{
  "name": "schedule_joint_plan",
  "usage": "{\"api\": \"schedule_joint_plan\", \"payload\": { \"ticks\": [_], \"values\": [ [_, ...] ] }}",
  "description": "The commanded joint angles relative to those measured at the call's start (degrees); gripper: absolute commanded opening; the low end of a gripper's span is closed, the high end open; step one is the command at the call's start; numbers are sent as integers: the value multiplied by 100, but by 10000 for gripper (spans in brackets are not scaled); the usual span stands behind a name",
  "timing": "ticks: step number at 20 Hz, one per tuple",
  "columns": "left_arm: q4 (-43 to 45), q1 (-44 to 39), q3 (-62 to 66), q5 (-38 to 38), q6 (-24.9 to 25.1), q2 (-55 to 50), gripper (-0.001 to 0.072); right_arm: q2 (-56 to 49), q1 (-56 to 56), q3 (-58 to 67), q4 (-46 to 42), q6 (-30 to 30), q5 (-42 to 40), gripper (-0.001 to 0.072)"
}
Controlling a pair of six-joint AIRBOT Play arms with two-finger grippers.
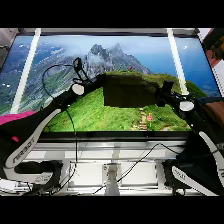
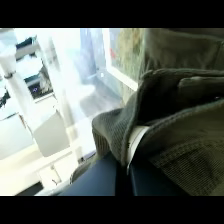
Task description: Fold the clothes and pants, and hang the long-sleeved shirts on hangers.
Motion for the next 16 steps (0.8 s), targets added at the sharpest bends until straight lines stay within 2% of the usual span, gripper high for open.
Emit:
{"api": "schedule_joint_plan", "payload": {
  "ticks": [1, 2, 3, 4, 5, 6, 12, 14, 16],
  "values": [
    [-9, -120, 391, 24, -2, -527, 36, -592, 2, 345, 74, -9, -46, 78],
    [-7, -133, 409, 57, -2, -614, 43, -741, 2, 420, 70, -26, -35, 185],
    [-4, -133, 409, 83, -2, -675, 119, -833, 2, 468, 44, -70, -26, 340],
    [-4, -133, 409, 81, 0, -695, 308, -874, 0, 507, -44, -142, -26, 439],
    [-4, -133, 409, 85, 0, -693, 552, -870, 0, 535, -142, -291, -13, 443],
    [-4, -131, 409, 85, -2, -686, 710, -861, 0, 579, -262, -496, 17, 451],
    [52, 92, 409, 81, 4, -391, 698, -719, -348, 1056, -1163, -2618, 732, 460],
    [240, 264, 409, 79, 7, -153, 699, -629, -811, 1320, -1547, -3123, 1449, 460],
    [549, 437, 409, 79, 4, 127, 698, -632, -1458, 1711, -2090, -3423, 2500, 460]
  ]
}}
